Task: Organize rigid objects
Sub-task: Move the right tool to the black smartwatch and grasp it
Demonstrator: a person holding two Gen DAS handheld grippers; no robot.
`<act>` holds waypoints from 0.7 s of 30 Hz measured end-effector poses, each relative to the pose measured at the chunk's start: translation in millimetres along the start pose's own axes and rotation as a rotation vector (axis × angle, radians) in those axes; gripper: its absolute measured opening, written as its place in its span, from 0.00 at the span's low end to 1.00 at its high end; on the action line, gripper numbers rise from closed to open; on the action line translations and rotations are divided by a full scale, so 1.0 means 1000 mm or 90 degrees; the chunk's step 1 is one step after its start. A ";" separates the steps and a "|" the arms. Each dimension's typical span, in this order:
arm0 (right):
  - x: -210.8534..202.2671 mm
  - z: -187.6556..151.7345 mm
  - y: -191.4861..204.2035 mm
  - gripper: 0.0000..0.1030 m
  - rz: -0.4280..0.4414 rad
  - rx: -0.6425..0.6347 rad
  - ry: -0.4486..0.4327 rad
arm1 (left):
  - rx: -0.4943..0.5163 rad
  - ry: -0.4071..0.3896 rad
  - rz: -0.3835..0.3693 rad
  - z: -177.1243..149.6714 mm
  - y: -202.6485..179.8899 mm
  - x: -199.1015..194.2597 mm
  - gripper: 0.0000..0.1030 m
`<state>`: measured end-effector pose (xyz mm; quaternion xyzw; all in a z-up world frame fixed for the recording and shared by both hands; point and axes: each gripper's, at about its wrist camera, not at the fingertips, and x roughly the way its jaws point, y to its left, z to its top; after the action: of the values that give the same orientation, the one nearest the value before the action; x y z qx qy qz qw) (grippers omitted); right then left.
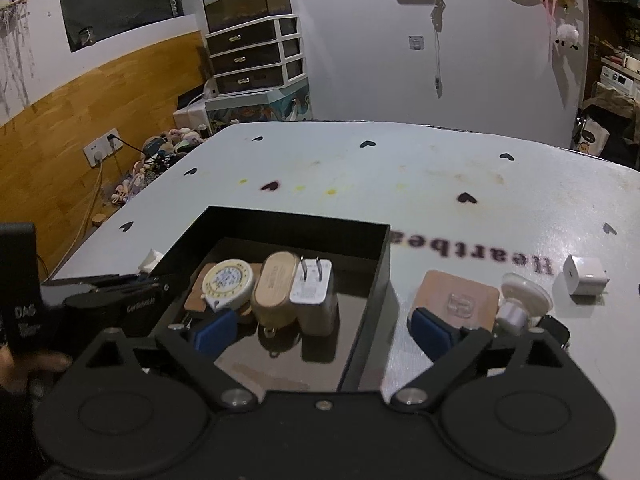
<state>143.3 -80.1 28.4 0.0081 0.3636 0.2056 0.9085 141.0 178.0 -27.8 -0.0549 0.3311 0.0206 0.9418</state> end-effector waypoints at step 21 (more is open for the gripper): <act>-0.042 -0.067 -0.069 0.92 -0.028 -0.014 -0.088 | 0.000 0.001 0.001 -0.002 0.000 0.000 0.05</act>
<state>96.6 -167.7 -5.1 0.0048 0.2977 0.1886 0.9358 140.0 178.2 -29.4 -0.0545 0.3315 0.0214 0.9416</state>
